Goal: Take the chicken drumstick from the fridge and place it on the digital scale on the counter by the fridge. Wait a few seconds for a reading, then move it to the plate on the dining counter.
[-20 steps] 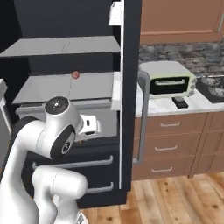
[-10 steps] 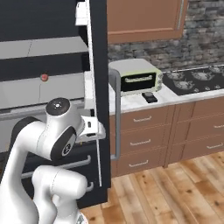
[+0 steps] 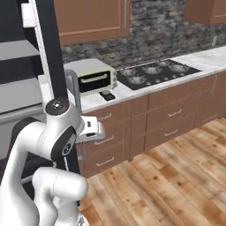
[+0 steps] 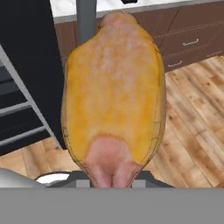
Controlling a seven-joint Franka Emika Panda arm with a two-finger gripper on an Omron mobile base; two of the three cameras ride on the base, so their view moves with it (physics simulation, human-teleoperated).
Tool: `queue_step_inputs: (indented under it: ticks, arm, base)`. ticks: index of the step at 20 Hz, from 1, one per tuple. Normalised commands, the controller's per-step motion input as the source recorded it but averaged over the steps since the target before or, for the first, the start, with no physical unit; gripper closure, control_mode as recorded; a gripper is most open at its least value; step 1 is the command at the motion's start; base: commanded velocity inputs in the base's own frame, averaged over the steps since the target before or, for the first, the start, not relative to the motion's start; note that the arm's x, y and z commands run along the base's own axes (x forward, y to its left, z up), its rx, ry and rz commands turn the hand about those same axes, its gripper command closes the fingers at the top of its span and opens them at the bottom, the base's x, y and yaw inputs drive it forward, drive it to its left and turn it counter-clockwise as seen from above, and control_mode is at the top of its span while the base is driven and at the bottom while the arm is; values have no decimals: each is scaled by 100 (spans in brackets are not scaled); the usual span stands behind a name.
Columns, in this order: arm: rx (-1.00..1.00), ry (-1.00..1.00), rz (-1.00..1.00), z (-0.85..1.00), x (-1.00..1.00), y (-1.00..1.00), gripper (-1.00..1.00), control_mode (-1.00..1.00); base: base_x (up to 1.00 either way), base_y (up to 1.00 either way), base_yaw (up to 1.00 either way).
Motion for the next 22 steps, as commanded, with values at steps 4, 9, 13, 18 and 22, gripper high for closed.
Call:
queue_step_inputs:
  ticks: [4,9,13,18,22]
  arm:
    - [0,0,0,0,0,0,100,100]
    - [0,0,0,0,0,0,100,100]
    - [0,0,0,0,0,0,100,100]
    - [0,0,0,0,0,0,100,100]
    - [0,0,0,0,0,0,100,100]
  base:
    - [0,0,-68]
    - [82,-1,-30]
    - [100,-8,-4]
    - [100,-36,16]
    - [69,-43,53]
